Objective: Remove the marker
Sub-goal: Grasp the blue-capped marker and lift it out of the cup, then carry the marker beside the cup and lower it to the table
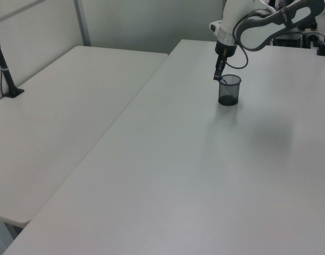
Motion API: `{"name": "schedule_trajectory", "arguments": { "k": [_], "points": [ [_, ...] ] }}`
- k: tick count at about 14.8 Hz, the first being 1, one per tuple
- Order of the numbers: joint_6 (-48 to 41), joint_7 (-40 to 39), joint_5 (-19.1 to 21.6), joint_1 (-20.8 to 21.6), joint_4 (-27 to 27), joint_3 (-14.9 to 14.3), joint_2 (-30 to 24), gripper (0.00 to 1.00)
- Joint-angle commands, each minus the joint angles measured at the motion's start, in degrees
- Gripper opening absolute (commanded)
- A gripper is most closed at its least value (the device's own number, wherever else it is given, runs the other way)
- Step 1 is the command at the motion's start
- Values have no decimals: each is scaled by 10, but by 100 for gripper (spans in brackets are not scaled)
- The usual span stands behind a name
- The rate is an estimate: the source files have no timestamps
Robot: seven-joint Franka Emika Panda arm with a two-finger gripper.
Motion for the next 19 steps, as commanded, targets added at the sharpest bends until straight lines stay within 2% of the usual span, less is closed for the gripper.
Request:
{"name": "schedule_trajectory", "arguments": {
  "k": [1, 7, 11, 13, 16, 19],
  "points": [
    [4, 8, -2, 1, -14, -2, -19, 15],
    [-18, 8, 7, -12, -6, -2, -74, 15],
    [-36, 6, 61, -22, 3, -1, -132, 15],
    [-43, 7, 73, -21, 5, -1, -156, 15],
    [-113, 10, 92, -13, 35, 5, -160, 15],
    [-164, 28, 100, 2, 32, 14, -152, 15]
  ]
}}
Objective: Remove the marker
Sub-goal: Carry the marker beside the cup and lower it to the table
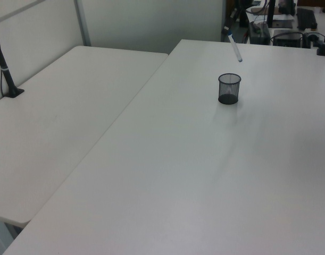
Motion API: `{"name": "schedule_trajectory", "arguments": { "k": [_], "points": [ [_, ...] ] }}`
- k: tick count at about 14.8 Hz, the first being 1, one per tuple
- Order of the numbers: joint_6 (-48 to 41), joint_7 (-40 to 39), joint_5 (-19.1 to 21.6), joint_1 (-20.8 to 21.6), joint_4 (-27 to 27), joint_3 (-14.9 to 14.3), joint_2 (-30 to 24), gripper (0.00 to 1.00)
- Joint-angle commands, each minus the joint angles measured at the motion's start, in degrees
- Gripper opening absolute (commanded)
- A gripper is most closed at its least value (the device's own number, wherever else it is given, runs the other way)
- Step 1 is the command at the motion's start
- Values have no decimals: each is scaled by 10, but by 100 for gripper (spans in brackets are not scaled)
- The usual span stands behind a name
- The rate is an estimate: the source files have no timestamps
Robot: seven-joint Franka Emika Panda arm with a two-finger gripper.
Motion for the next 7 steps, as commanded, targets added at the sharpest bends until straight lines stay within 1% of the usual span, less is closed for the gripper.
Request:
{"name": "schedule_trajectory", "arguments": {
  "k": [1, 4, 7],
  "points": [
    [-58, 40, 11, 24, -2, 6, 12, 15],
    [-93, 82, 12, 39, -12, 13, 28, 15],
    [-101, 146, 14, 44, -21, 30, 60, 13]
  ]
}}
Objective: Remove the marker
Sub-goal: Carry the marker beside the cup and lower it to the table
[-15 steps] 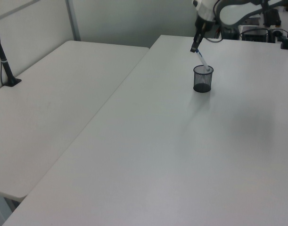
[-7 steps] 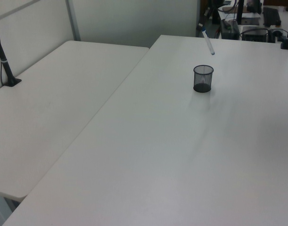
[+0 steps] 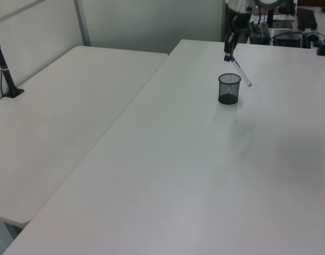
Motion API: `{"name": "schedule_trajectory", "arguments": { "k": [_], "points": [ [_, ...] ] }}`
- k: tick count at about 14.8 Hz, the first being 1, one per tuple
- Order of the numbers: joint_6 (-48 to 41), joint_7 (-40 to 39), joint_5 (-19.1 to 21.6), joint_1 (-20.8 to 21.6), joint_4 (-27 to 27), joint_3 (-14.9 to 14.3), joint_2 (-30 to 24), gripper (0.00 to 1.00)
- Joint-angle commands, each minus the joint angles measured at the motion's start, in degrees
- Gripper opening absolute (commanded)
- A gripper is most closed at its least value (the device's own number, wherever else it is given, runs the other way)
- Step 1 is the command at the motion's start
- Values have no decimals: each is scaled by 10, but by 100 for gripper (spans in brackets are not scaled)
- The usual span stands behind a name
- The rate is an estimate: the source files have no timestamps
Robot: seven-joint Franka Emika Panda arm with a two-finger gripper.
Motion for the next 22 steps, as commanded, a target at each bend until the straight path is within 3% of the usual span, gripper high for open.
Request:
{"name": "schedule_trajectory", "arguments": {
  "k": [1, 7, 10, 20, 21, 22],
  "points": [
    [-12, 77, 13, 7, -11, 21, 38, 13],
    [3, 112, 12, 23, -13, 37, 111, 13],
    [63, 133, 0, 36, -37, 38, 132, 13],
    [128, 134, -72, 52, -41, 38, 183, 14],
    [129, 134, -76, 52, -39, 38, 189, 20],
    [129, 134, -76, 51, -38, 38, 190, 39]
  ]
}}
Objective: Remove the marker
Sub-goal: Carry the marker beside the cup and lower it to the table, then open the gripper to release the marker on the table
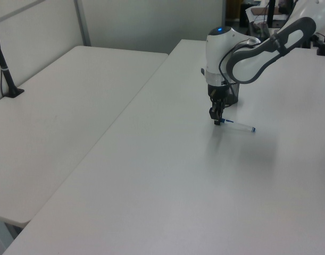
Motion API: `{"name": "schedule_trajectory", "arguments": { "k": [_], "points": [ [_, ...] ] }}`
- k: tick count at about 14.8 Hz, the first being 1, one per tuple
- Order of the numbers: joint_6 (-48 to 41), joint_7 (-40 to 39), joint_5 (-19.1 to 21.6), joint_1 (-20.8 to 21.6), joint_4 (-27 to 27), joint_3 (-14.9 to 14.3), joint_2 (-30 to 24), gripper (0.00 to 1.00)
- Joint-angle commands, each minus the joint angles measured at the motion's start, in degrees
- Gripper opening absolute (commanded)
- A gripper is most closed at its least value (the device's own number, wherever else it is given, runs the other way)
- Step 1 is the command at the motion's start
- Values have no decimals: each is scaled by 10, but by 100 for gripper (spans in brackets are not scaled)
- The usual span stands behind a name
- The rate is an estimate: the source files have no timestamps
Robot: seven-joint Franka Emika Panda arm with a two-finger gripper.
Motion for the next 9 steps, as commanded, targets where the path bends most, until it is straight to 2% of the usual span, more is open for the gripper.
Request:
{"name": "schedule_trajectory", "arguments": {
  "k": [1, 2, 3, 6, 9],
  "points": [
    [18, 12, -13, 4, -5, -2, 3, 65],
    [16, 13, -13, 3, -3, -2, -1, 96],
    [15, 16, -13, 4, -3, -2, -4, 100],
    [4, 18, -9, -2, 6, -1, -30, 100],
    [-62, 30, -4, -5, 21, -2, -85, 100]
  ]
}}
